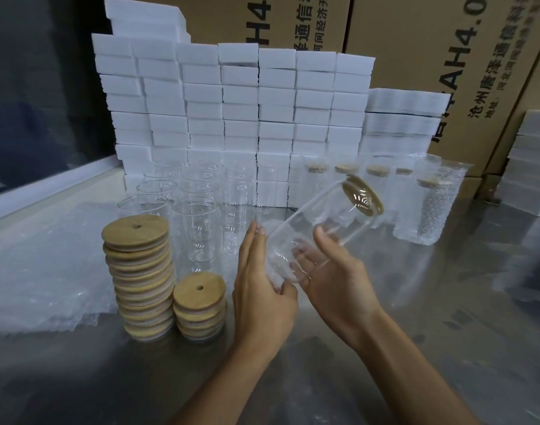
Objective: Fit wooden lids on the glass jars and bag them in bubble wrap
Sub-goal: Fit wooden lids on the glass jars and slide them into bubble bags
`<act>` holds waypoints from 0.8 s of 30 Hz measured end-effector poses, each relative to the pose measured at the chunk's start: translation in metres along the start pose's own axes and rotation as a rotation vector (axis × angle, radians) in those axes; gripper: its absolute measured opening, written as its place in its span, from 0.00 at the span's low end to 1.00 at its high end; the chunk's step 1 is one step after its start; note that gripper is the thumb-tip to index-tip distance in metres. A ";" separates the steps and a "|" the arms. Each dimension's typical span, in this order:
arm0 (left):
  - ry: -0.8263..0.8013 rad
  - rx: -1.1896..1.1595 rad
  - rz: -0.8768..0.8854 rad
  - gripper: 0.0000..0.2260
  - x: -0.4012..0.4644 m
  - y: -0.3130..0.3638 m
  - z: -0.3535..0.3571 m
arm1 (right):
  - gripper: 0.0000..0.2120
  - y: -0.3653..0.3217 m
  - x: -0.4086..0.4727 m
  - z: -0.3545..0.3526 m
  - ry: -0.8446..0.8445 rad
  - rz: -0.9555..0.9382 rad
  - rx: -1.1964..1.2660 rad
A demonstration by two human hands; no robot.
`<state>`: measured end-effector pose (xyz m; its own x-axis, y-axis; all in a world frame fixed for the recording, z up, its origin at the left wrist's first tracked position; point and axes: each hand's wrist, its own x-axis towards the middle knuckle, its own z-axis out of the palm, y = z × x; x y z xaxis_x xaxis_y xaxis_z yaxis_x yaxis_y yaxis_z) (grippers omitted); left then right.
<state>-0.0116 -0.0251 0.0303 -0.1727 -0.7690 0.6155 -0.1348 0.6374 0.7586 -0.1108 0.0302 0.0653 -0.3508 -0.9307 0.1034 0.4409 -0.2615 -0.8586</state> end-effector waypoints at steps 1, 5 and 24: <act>-0.013 -0.005 -0.021 0.39 0.000 0.002 -0.001 | 0.35 0.003 0.001 -0.003 -0.001 -0.032 -0.046; -0.036 0.037 -0.044 0.41 0.000 0.004 -0.004 | 0.43 0.011 0.001 -0.005 -0.029 -0.121 -0.295; -0.045 0.210 0.001 0.39 0.005 -0.008 -0.010 | 0.33 -0.011 -0.001 -0.013 -0.329 0.064 0.212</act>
<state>-0.0022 -0.0344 0.0297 -0.2155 -0.7687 0.6022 -0.3347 0.6374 0.6940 -0.1265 0.0371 0.0684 -0.0483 -0.9700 0.2381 0.6258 -0.2152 -0.7497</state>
